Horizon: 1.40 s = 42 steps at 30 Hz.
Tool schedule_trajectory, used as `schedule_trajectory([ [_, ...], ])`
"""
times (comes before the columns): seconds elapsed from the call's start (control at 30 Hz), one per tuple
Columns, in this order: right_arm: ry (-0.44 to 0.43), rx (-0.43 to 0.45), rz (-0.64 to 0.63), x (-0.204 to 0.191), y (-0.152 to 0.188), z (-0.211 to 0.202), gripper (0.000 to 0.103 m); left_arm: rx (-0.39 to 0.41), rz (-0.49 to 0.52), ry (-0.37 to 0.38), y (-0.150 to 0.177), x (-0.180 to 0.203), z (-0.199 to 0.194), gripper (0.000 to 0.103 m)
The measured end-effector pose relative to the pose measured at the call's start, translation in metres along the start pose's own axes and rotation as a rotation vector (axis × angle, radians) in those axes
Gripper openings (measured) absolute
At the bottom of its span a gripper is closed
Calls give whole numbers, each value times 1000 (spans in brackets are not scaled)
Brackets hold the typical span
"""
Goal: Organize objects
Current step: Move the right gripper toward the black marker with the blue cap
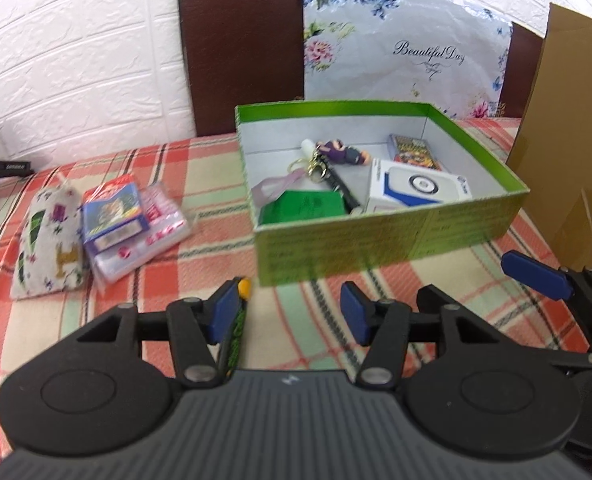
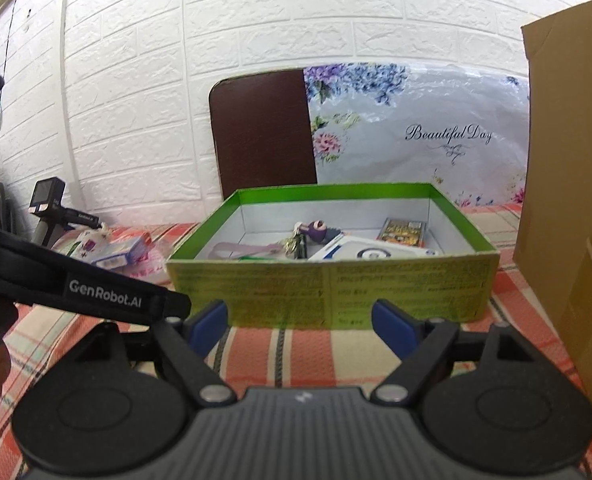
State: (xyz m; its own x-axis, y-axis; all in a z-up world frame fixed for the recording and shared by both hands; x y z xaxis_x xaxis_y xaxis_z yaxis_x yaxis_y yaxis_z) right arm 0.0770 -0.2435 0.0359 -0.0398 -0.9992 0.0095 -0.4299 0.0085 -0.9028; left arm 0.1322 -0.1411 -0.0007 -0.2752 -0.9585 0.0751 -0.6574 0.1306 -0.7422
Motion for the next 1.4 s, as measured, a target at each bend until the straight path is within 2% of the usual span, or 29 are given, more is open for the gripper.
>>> schedule_trajectory([
  [0.3,-34,-53,2,-15,17,-8,82,-33,-25,-44,22,-24,-3,60],
  [0.7,-42,-41,-41,-34,18,-29,83,-36,-47,-68,39,-44,-14,62],
  [0.83,-40,-38,-40,-38,20,-37,84,-28,-36,-75,44,-46,-20,67],
  [1.4,-54,-33,-68,-58,29,-68,84,-6,-22,-75,66,-49,-44,67],
])
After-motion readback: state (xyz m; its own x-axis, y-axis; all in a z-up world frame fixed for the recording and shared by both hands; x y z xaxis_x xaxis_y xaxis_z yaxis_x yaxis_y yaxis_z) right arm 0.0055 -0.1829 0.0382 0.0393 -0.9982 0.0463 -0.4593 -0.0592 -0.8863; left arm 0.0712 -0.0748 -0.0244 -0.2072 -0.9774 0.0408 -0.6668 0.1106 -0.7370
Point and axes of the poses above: each gripper's, at about its wrist camera, not at the fingertips, and z roughly the way its jaws point, x to its right, y to its underside, the point moved 9 cm from there along z, roughly the way its jaws point, and after that the axes turned 7 degrees about -z, right-handed, at the moved point
